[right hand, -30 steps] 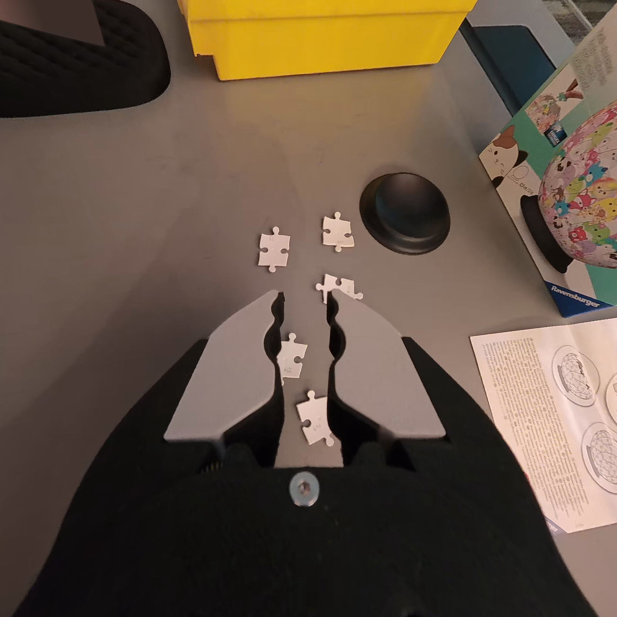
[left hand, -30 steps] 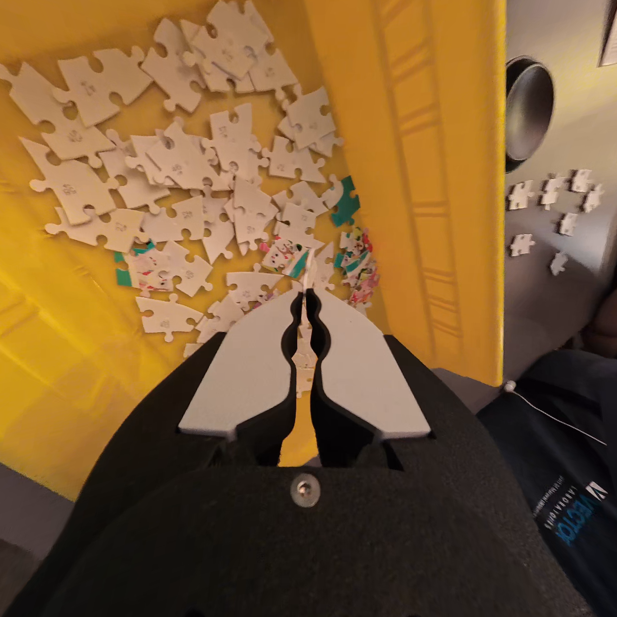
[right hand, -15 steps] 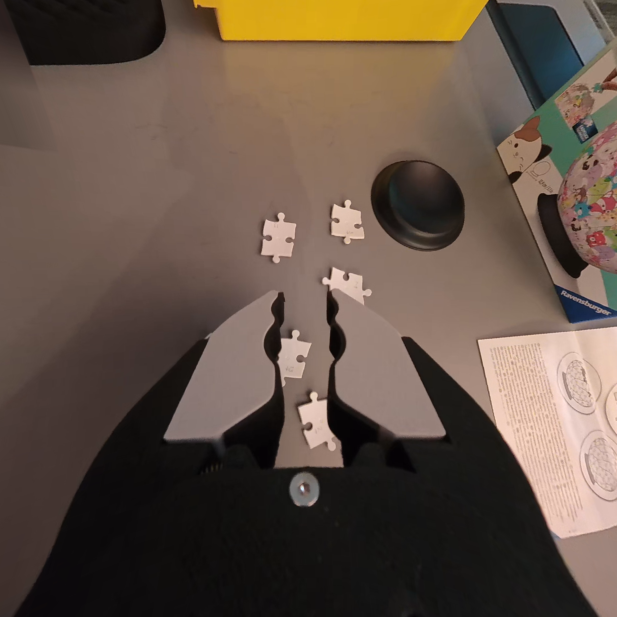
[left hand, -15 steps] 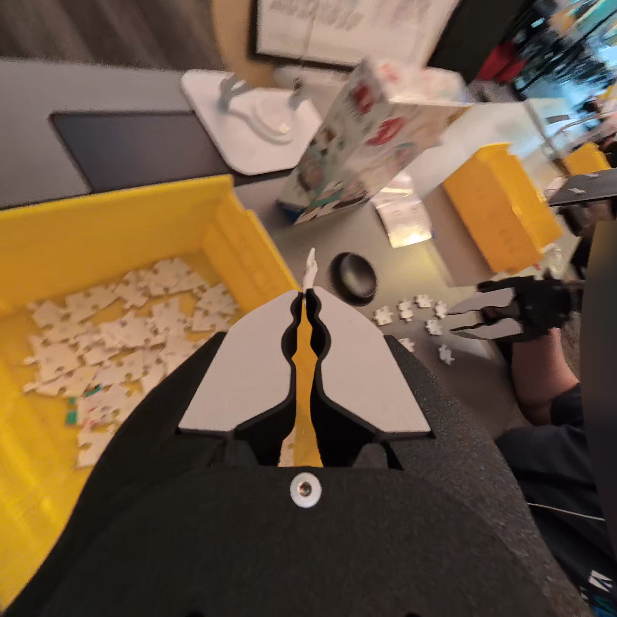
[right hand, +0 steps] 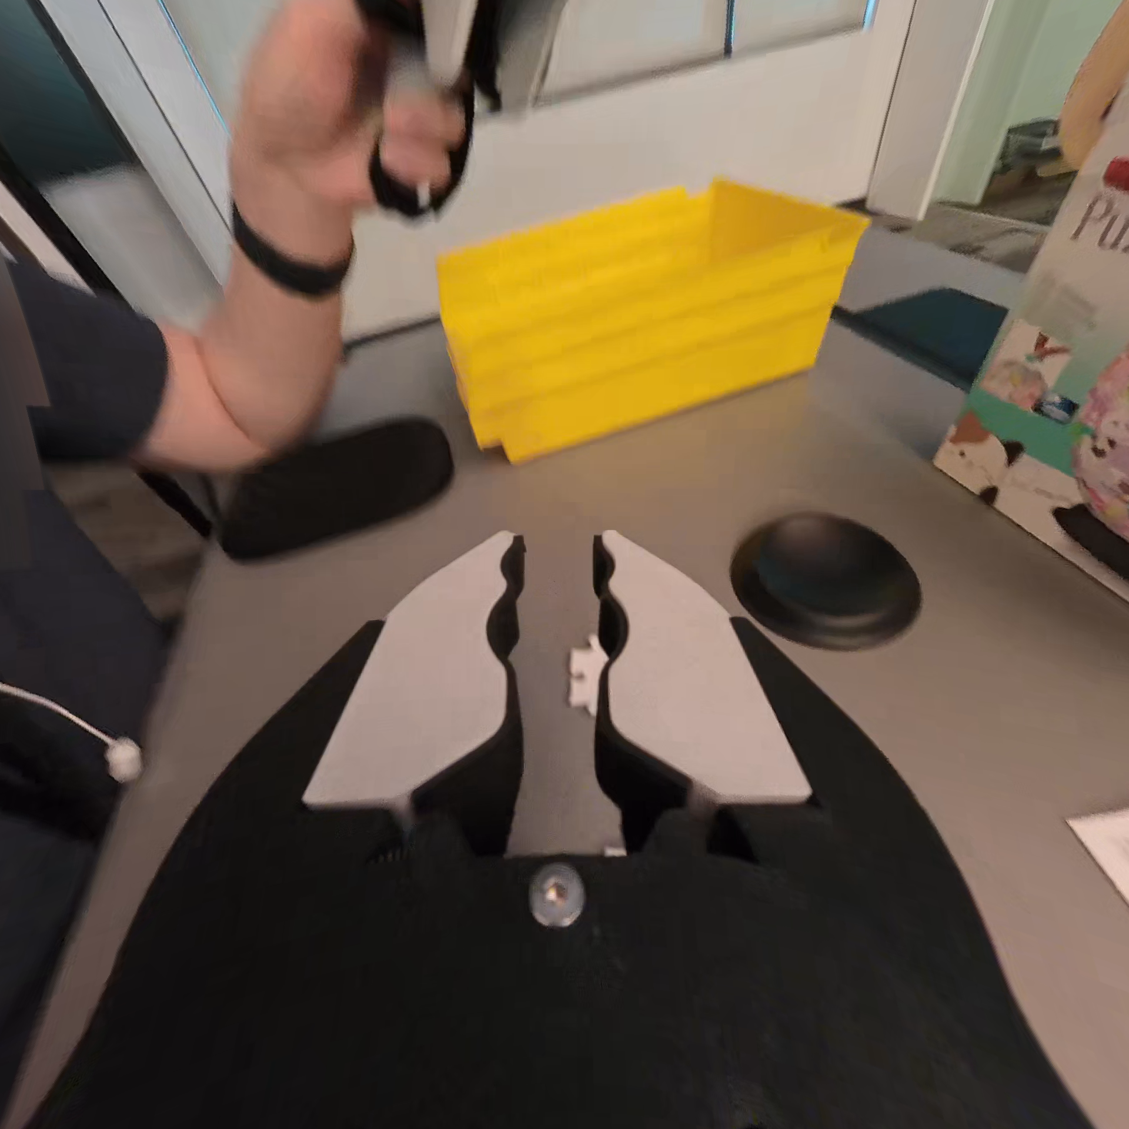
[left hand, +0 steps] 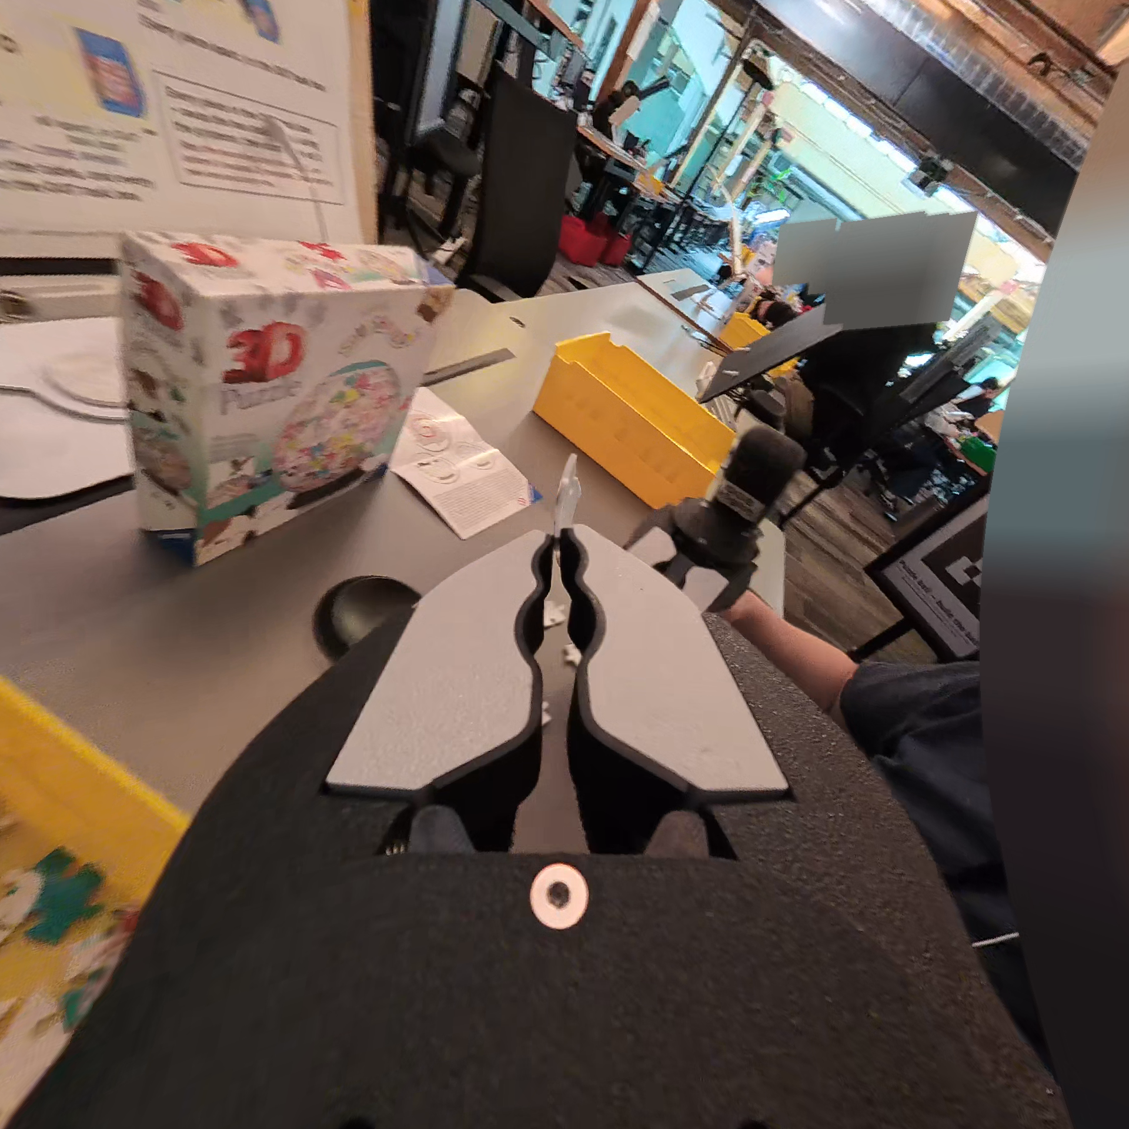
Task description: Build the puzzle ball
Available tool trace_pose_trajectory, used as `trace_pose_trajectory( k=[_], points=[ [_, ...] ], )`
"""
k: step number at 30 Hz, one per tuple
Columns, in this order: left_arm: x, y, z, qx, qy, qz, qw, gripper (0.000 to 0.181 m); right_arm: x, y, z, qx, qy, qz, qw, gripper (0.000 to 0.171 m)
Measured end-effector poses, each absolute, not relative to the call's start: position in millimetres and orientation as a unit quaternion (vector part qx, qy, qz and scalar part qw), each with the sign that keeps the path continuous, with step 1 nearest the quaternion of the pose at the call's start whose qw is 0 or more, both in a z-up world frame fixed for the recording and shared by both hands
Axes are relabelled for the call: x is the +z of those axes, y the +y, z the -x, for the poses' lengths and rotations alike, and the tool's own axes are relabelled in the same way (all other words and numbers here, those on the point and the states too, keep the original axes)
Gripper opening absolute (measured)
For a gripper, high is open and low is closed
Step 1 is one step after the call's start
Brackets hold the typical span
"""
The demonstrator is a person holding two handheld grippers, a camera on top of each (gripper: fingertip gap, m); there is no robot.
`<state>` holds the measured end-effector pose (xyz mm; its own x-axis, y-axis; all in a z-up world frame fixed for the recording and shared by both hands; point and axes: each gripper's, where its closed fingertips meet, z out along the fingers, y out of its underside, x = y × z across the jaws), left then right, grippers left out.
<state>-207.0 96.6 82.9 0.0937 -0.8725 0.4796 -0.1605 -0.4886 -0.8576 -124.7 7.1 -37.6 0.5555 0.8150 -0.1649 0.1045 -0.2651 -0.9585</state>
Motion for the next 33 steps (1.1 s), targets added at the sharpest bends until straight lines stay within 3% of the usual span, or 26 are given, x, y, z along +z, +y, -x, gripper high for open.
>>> trace_pose_trajectory(
  k=[12,20,24,33],
  points=[
    [73.6,46.0,171.7,-0.617,0.397,0.630,0.256,0.002,68.1,30.7,143.8,0.386,-0.264,0.662,0.586,0.022],
    [73.2,39.7,169.8,-0.617,0.405,0.627,0.249,0.002,76.6,40.9,152.4,0.407,-0.268,0.669,0.560,0.020],
    [71.4,38.2,168.3,-0.614,0.409,0.628,0.248,0.002,72.7,41.0,154.6,0.434,-0.267,0.669,0.541,0.007],
    [65.3,31.3,164.1,-0.602,0.426,0.632,0.238,0.002,67.2,39.8,149.8,0.556,-0.215,0.652,0.469,0.003]
  ],
)
